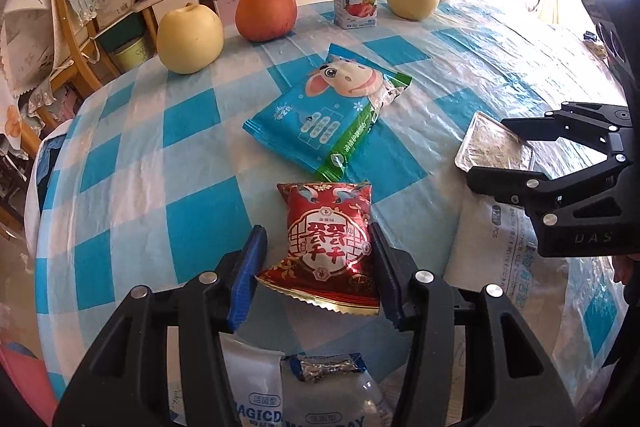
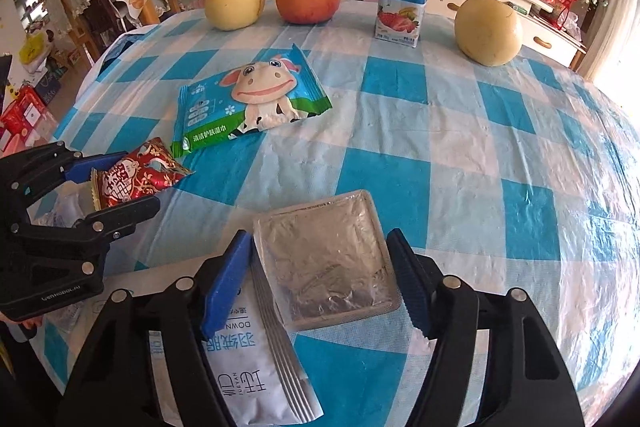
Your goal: Collect trash
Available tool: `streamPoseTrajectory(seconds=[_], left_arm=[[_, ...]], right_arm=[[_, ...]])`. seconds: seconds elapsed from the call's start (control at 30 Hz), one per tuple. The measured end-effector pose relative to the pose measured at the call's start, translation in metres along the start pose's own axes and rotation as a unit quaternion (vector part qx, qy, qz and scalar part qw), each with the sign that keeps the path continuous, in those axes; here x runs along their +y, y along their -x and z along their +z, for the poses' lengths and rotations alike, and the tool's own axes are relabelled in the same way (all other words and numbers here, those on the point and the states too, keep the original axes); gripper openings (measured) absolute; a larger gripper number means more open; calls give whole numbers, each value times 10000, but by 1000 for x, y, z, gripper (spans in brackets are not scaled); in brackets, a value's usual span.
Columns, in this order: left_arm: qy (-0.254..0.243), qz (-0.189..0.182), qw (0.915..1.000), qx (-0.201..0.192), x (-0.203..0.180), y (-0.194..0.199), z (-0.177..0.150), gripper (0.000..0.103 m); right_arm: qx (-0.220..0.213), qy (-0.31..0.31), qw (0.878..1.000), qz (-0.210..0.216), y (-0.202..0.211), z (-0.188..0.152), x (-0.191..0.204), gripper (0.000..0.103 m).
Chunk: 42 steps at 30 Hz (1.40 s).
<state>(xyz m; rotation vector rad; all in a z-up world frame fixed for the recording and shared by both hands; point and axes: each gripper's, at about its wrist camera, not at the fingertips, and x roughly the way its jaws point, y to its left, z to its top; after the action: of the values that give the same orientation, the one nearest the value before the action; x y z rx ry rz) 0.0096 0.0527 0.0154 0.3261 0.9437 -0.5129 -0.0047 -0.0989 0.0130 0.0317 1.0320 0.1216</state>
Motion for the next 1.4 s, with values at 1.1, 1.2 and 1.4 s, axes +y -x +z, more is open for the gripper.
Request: streamPoseTrajectory(seconds=[1.1, 1.2, 1.4], left_arm=[[1055, -190, 9942, -4, 30, 10, -6, 62], [988, -139, 9950, 90, 27, 5, -3, 66], [782, 237, 9965, 197, 18, -2, 0, 55]], right_arm=[[-147, -25, 9995, -266, -12, 8, 20, 77], [-197, -107, 9996, -166, -10, 10, 17, 70], [-333, -537, 9980, -69, 5, 10, 4, 71]])
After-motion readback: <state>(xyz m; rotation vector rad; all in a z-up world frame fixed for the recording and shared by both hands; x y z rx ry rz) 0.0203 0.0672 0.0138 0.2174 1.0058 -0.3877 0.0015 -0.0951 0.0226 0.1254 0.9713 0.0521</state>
